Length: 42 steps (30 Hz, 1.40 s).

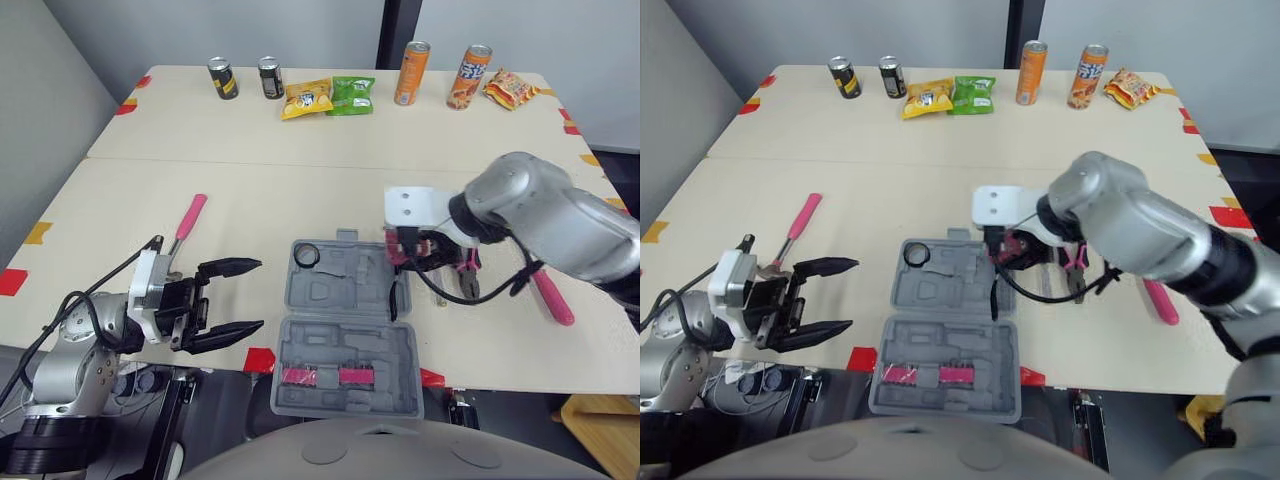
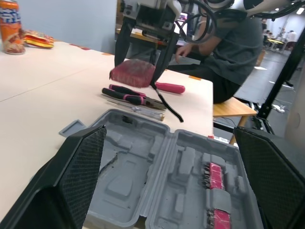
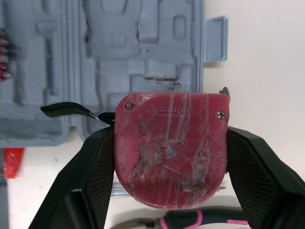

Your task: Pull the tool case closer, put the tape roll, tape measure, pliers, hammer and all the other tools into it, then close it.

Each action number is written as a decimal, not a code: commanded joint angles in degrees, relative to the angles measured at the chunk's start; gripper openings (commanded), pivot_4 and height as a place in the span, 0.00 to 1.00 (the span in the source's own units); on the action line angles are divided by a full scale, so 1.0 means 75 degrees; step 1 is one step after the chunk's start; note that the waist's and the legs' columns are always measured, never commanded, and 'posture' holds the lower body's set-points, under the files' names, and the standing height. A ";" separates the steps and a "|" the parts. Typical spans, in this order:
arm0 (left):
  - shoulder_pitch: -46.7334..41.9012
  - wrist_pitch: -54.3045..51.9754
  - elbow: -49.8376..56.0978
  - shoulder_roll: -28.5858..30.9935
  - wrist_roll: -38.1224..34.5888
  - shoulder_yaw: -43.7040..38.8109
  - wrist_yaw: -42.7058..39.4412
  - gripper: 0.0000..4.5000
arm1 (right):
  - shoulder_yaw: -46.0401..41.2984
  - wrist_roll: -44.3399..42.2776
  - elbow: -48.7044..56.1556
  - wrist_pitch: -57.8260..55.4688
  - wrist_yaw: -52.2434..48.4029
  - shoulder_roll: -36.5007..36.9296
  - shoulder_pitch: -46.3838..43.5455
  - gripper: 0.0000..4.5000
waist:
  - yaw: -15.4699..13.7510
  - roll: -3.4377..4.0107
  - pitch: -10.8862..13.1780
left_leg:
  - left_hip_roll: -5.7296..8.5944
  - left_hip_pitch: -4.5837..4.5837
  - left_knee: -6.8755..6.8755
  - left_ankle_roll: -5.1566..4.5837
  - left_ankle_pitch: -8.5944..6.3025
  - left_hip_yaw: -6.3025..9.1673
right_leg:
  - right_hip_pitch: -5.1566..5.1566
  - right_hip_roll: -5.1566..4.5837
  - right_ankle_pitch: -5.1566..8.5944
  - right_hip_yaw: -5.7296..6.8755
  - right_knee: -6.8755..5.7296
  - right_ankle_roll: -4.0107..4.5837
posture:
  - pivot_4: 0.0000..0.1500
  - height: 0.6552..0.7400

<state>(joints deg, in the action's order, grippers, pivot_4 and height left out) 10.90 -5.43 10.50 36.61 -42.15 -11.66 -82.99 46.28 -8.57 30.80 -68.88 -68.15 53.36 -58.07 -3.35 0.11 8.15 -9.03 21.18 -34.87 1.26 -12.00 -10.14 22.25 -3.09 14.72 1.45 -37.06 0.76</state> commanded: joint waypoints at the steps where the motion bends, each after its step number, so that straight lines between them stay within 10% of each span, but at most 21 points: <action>1: 0.0068 0.0038 0.0009 -0.0078 -0.0132 -0.0310 0.0187 1.00 | 0.0668 0.0262 -0.0369 -0.0001 -0.0008 -0.0284 -0.0297 0.64 | -0.0007 -0.0001 0.0000 | -0.0001 -0.0002 0.0000 0.0005 0.0000 0.0000 | -0.0001 0.0001 0.0000 -0.0001 -0.0002 0.0000 | 1.00 1.00; 30: 0.0199 0.0016 0.0354 -0.0188 -0.0055 -0.0274 0.0664 1.00 | 0.1714 0.1609 -0.3106 0.1061 0.0464 -0.2254 0.0234 0.64 | 0.0101 -0.0007 -0.0004 | -0.0032 -0.0017 -0.0003 0.0046 -0.0003 -0.0006 | -0.0002 0.0030 -0.0002 -0.0010 -0.0025 -0.0003 | 1.00 1.00; 34: 0.0218 0.0018 0.0364 -0.0198 -0.0055 -0.0260 0.0661 1.00 | 0.1562 0.1622 -0.3073 0.0987 0.0553 -0.2343 0.0294 1.00 | 0.0112 -0.0008 -0.0005 | -0.0035 -0.0018 -0.0003 0.0047 -0.0004 -0.0006 | -0.0001 0.0033 -0.0002 -0.0010 -0.0026 -0.0003 | 1.00 1.00; 42: 0.0260 0.0042 0.0391 -0.0215 -0.0056 -0.0243 0.0652 1.00 | 0.0360 0.1091 -0.1694 0.0555 0.0504 -0.1695 0.0594 1.00 | 0.0048 -0.0007 -0.0002 | -0.0035 -0.0013 -0.0005 0.0051 -0.0004 -0.0008 | 0.0001 0.0033 -0.0003 -0.0012 -0.0021 -0.0005 | 1.00 1.00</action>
<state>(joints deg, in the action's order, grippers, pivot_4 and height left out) 12.63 -5.46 11.28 34.87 -42.30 -12.91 -78.10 53.01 1.05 14.28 -64.31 -64.33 39.90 -54.18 -2.99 0.06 8.14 -9.29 21.08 -34.91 1.65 -12.03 -10.21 22.26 -2.84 14.70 1.36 -37.22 0.72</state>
